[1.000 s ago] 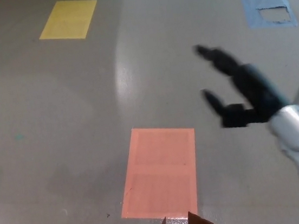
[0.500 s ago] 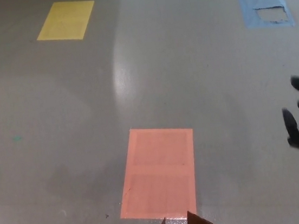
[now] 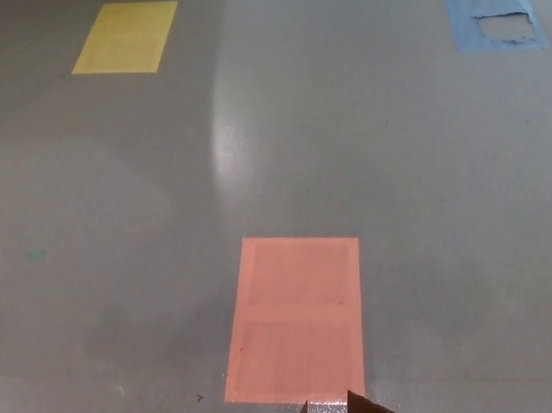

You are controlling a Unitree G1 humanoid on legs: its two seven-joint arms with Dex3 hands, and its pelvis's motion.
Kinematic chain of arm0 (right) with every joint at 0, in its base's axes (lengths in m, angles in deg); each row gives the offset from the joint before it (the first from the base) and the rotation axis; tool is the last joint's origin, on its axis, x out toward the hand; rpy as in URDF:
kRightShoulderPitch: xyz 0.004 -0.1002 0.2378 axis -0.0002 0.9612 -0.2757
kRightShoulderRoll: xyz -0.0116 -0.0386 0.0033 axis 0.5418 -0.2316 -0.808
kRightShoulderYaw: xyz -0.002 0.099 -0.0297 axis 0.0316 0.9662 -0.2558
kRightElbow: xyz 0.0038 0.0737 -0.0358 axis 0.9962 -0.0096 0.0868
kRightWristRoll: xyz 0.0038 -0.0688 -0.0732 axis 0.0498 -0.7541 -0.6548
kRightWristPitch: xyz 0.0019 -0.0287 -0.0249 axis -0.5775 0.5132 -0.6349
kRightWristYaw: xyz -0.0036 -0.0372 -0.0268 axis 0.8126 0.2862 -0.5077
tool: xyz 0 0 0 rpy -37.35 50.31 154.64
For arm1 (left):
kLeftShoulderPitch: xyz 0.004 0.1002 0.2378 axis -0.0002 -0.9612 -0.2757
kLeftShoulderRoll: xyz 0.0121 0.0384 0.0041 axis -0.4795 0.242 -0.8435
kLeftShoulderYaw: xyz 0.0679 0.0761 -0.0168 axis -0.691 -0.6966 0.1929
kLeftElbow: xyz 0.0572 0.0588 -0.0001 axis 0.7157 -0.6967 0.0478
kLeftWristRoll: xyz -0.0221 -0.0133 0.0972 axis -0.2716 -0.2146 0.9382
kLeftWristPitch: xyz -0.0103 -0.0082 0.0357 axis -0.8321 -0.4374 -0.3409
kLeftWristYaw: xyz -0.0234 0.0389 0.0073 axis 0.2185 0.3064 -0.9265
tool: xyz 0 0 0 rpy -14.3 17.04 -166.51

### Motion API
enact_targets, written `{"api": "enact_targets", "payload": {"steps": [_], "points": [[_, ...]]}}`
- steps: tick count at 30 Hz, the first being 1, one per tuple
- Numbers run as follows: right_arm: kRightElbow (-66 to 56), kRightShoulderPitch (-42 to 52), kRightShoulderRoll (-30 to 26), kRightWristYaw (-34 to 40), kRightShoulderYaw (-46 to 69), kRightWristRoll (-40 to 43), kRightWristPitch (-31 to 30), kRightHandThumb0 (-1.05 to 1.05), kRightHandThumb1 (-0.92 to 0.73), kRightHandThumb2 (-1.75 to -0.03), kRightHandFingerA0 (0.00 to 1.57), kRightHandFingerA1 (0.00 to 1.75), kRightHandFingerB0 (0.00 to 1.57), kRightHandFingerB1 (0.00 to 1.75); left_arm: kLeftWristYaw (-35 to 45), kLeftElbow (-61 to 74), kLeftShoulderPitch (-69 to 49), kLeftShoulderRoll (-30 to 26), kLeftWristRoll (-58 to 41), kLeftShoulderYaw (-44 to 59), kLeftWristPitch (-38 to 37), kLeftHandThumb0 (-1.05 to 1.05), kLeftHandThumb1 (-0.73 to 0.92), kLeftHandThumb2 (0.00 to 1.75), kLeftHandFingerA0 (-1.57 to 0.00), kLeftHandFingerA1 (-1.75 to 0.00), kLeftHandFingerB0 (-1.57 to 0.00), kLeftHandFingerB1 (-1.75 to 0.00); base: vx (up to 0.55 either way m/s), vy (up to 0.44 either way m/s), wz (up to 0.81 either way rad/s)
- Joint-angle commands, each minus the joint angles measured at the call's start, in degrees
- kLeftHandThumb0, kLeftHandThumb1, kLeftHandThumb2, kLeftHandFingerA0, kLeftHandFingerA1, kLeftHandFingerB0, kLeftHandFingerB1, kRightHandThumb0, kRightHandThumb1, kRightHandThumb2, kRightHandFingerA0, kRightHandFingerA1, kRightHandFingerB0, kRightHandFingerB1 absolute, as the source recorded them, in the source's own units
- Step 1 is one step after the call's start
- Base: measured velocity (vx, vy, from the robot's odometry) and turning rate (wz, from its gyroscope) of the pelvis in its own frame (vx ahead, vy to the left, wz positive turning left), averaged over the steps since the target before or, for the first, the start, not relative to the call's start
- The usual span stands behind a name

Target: An air pump is kept on top of a storage box on the floor and the robot uses its right hand to press down on the handle of the pump to compress it

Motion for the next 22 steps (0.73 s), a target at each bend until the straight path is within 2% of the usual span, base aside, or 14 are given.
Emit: {"api": "enact_targets", "payload": {"steps": [1, 7, 8, 9, 10, 13, 14, 15, 17, 22], "points": [[3.2, 1.5, -2.5, 0.8, -1.2, 0.2, -3.3, -0.74, -0.73, -1.00, 0.08, 0.36, 0.08, 0.30, 0.5, -0.3, -0.9, -0.8, -0.6, 0.5, -0.5, -0.62, 0.71, 0.62, -0.26, -0.32, -0.25, -0.29, 0.00, 0.000, 0.00], [3.5, -0.5, -3.7, -0.6, -4.9, -1.0, -4.0, -0.74, -0.77, -1.03, 0.08, 0.34, 0.07, 0.26, -0.2, -0.5, 0.0, -0.3, -0.2, 0.5, -0.4, -0.60, 0.72, 0.61, -0.29, -0.32, -0.25, -0.29, 0.00, 0.000, 0.00], [3.5, -0.8, -3.6, -0.6, -5.4, -1.0, -4.1, -0.66, -0.92, -0.70, 0.11, 0.26, 0.08, 0.21, -0.3, -0.5, 0.1, -0.4, -0.1, 0.5, -0.4, -0.61, 0.72, 0.61, -0.28, -0.32, -0.26, -0.29, 0.00, 0.000, 0.00], [3.5, -0.9, -3.6, -0.6, -5.6, -1.0, -4.1, -0.66, -0.92, -0.70, 0.11, 0.26, 0.08, 0.21, -0.3, -0.5, 0.1, -0.5, -0.1, 0.4, -0.4, -0.61, 0.72, 0.61, -0.28, -0.32, -0.26, -0.29, 0.00, 0.000, 0.00], [3.6, -1.0, -3.6, -0.9, -6.1, -1.0, -4.2, -0.67, -0.75, -1.04, 0.05, 0.39, 0.04, 0.29, -0.4, -0.6, 0.0, -0.6, 0.1, 0.3, -0.5, -0.61, 0.72, 0.61, -0.28, -0.32, -0.25, -0.29, 0.00, 0.000, 0.00], [3.7, -1.0, -3.6, -1.0, -6.7, -0.8, -4.4, -0.67, -0.75, -1.04, 0.05, 0.40, 0.04, 0.29, -0.4, -0.6, -0.1, -0.7, 0.1, 0.3, -0.7, -0.61, 0.72, 0.61, -0.28, -0.33, -0.25, -0.29, 0.00, 0.000, 0.00], [3.7, -0.4, -3.6, -0.8, -7.0, -0.8, -4.2, -0.70, -0.74, -1.02, 0.11, 0.43, 0.02, 0.30, -0.4, -0.7, -0.5, -0.5, 0.0, 0.4, -0.5, -0.63, 0.71, 0.61, -0.27, -0.32, -0.24, -0.29, 0.00, 0.000, 0.00], [3.7, -0.2, -3.7, -0.8, -7.3, -0.8, -4.1, -0.68, -0.74, -1.04, 0.05, 0.39, 0.04, 0.30, -0.5, -0.7, -0.7, -0.4, 0.0, 0.4, -0.4, -0.62, 0.72, 0.61, -0.26, -0.32, -0.24, -0.29, 0.00, 0.000, 0.00], [3.7, -0.2, -3.9, -1.3, -7.7, -0.8, -4.3, -0.74, -0.79, -1.04, 0.07, 0.33, 0.07, 0.24, -0.6, -0.6, -0.7, -0.3, 0.0, 0.4, -0.3, -0.62, 0.72, 0.61, -0.26, -0.32, -0.24, -0.29, 0.00, 0.000, 0.00], [3.8, -0.4, -4.2, -1.4, -8.4, -0.7, -4.0, -0.74, -0.78, -1.04, 0.08, 0.36, 0.07, 0.26, -0.5, -0.5, -0.5, -0.4, 0.1, 0.2, -0.3, -0.62, 0.72, 0.62, -0.25, -0.32, -0.25, -0.29, 0.00, 0.000, 0.00]]}}
